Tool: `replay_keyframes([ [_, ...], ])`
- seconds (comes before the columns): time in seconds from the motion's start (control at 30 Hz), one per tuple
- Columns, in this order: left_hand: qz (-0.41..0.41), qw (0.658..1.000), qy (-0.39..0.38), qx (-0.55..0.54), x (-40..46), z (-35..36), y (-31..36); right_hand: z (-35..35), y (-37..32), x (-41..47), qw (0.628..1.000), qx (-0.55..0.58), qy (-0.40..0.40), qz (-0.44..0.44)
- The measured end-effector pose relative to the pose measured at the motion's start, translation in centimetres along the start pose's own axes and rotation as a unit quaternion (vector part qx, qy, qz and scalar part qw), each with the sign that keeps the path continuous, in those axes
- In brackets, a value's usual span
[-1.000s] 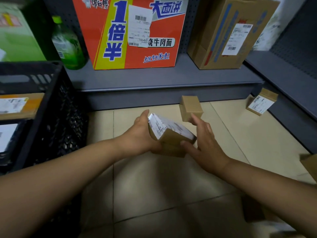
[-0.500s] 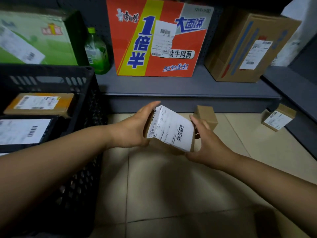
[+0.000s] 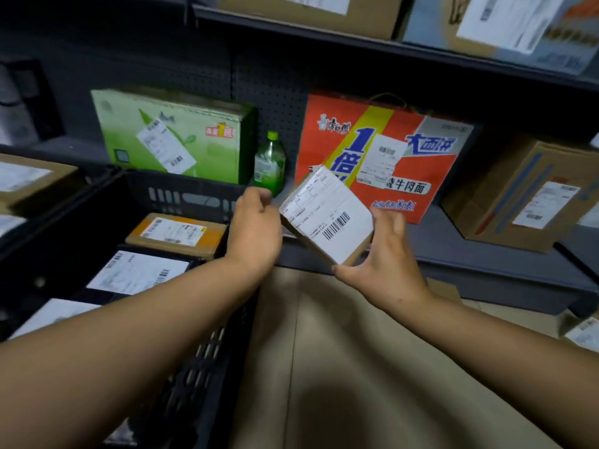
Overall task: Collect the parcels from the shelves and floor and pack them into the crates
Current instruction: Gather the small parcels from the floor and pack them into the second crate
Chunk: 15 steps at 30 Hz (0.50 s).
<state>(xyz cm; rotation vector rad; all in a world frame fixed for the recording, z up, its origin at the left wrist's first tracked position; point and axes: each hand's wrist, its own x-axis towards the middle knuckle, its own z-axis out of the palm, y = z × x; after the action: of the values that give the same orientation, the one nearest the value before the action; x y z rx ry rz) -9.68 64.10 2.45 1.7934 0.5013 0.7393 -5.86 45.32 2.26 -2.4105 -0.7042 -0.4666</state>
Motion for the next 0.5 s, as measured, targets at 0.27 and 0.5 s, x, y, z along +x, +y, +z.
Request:
replay_keyframes([
  [0.27,-0.104,0.987,0.124,-0.003,0.8,-3.0,1.9,4.6,-8.2,3.1,0.985,-0.101,0.106,-0.090],
  [0.5,-0.254,0.957,0.112,-0.082,5.0,-7.1,1.2,8.4,-12.2,3.6,0.974,-0.113,0.056,-0.189],
])
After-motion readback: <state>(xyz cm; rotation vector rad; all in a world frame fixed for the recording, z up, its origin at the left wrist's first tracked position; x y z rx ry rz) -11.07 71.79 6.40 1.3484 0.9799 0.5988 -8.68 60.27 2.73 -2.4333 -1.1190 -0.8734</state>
